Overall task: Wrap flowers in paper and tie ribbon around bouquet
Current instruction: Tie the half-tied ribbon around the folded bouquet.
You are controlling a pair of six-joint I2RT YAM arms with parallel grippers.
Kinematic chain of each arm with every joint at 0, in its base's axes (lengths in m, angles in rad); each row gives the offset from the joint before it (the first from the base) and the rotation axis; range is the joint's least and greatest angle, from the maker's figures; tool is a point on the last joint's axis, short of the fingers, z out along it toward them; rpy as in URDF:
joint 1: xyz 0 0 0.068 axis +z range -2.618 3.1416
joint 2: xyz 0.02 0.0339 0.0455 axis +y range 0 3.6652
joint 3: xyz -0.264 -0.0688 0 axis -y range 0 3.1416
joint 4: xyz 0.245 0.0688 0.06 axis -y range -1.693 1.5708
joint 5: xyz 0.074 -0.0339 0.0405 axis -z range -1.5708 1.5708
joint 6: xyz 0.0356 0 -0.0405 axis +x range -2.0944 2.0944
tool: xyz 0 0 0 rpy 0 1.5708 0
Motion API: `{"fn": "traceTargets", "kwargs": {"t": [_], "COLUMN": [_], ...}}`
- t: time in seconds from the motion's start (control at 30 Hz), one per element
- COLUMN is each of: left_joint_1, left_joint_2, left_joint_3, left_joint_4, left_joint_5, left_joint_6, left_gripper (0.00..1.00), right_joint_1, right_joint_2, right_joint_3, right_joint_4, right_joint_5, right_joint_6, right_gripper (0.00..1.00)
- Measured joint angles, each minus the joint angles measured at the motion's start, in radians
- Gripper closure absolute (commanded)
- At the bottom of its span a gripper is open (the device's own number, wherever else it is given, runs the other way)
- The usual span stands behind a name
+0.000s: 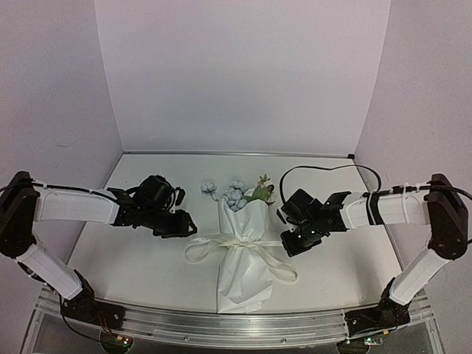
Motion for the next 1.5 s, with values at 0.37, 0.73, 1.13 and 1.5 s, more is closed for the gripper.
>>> {"fn": "traceTargets", "kwargs": {"t": [0.37,0.73,1.13,1.5], "left_joint_1": [-0.081,-0.142,-0.06,-0.061], "left_joint_2": [0.188,0.174,-0.043,0.079], "left_joint_3": [0.017,0.018,-0.019,0.105], "left_joint_4": [0.029,-0.046,-0.056,-0.064], "left_joint_5": [0.135,0.179,0.109,0.101], "left_joint_6": [0.022,0.056,0.022,0.086], "left_gripper": [0.77,0.67,0.52,0.48], "right_joint_1": [0.0,0.0,0.0,0.0], "right_joint_2": [0.0,0.0,0.0,0.0], "right_joint_3": [0.0,0.002,0.009,0.009], "right_joint_4": [0.0,-0.001,-0.019,-0.026], "right_joint_5": [-0.017,-0.022,0.0,0.008], "right_joint_6": [0.0,0.0,-0.001,-0.001], "right_gripper": [1.0,1.0,1.0,1.0]}}
